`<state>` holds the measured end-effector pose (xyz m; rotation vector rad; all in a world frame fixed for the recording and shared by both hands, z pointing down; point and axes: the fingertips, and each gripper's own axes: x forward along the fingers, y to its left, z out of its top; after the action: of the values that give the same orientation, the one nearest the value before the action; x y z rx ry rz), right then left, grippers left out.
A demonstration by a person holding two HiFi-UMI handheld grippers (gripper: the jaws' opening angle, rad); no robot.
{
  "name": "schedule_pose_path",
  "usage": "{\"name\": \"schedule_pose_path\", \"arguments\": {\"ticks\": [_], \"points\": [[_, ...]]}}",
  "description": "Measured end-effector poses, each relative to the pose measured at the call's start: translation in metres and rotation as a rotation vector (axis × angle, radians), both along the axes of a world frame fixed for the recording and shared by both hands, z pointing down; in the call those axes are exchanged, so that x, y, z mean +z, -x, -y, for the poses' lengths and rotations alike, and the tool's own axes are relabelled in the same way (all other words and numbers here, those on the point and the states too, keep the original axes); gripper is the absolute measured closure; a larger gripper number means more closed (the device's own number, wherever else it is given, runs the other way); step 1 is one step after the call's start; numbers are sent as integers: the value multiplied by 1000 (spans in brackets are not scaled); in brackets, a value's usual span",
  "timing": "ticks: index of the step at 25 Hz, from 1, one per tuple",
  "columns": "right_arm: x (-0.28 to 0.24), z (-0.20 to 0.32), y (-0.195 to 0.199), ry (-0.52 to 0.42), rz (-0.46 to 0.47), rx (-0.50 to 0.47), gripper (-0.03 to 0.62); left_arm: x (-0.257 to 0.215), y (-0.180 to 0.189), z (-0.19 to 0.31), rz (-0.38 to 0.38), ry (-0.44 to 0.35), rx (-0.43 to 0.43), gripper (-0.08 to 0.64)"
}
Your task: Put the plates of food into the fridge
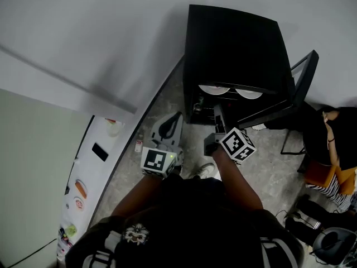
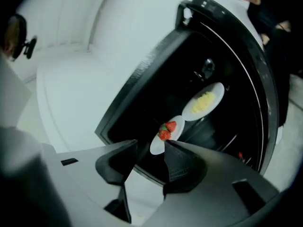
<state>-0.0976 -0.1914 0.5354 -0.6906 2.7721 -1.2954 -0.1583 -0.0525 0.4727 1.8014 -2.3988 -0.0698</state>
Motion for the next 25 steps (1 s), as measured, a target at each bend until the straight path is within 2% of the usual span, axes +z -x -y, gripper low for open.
{"name": "schedule_pose_path", "arguments": {"ticks": [6, 11, 15, 25], "points": [[-62, -18, -18, -437, -104, -48, 430, -11, -3, 9, 14, -30, 46, 537], [-96, -34, -27, -678, -177, -39, 532, -21, -8, 14, 26, -51, 91, 537], [-107, -44, -27, -781, -236, -35, 567, -29, -9, 16, 35, -68, 120, 537], [-129, -58, -45, -853, -284, 117, 568, -40, -7, 5, 93, -69, 204, 537]]}}
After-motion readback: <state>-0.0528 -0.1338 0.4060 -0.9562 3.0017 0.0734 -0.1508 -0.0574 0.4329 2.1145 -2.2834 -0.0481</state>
